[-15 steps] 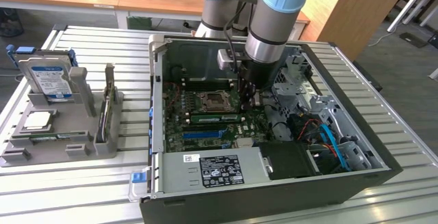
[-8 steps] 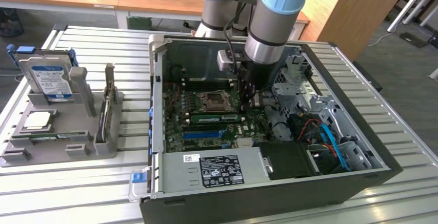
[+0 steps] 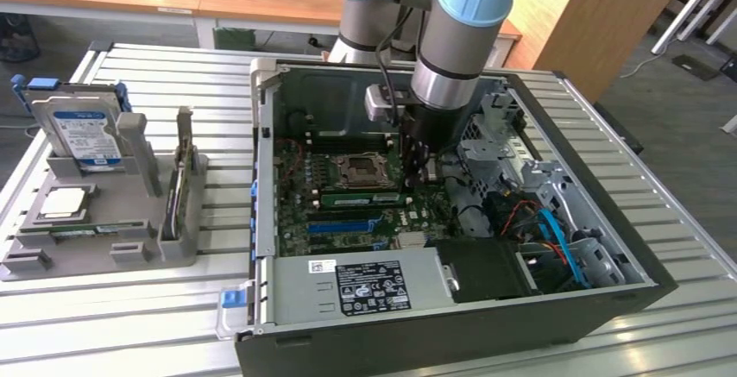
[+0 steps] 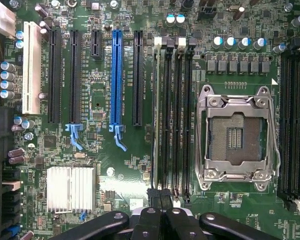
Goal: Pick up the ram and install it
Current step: 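Press down the ram until it locks into place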
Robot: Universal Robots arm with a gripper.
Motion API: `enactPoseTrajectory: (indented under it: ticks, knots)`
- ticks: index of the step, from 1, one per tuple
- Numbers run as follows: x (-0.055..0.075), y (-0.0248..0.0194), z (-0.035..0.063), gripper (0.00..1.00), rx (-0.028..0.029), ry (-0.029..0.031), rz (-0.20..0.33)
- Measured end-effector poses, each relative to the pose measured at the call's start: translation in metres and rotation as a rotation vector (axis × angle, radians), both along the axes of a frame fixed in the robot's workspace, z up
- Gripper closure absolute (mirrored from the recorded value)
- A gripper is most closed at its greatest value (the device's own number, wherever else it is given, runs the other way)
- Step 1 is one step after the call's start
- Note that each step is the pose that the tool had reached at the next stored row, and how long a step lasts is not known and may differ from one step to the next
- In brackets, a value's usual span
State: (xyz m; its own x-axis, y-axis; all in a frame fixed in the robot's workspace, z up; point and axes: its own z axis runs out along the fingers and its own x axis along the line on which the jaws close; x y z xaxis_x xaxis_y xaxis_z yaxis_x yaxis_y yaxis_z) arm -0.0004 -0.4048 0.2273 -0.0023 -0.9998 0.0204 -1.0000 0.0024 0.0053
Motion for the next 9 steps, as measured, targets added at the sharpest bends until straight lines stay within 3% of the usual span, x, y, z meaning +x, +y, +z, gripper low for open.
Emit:
enactPoseTrajectory:
  ticks: [9]
  knots:
    - [0.0000, 0.0000, -0.0017, 0.90, 0.0003, -0.0002, 0.000]
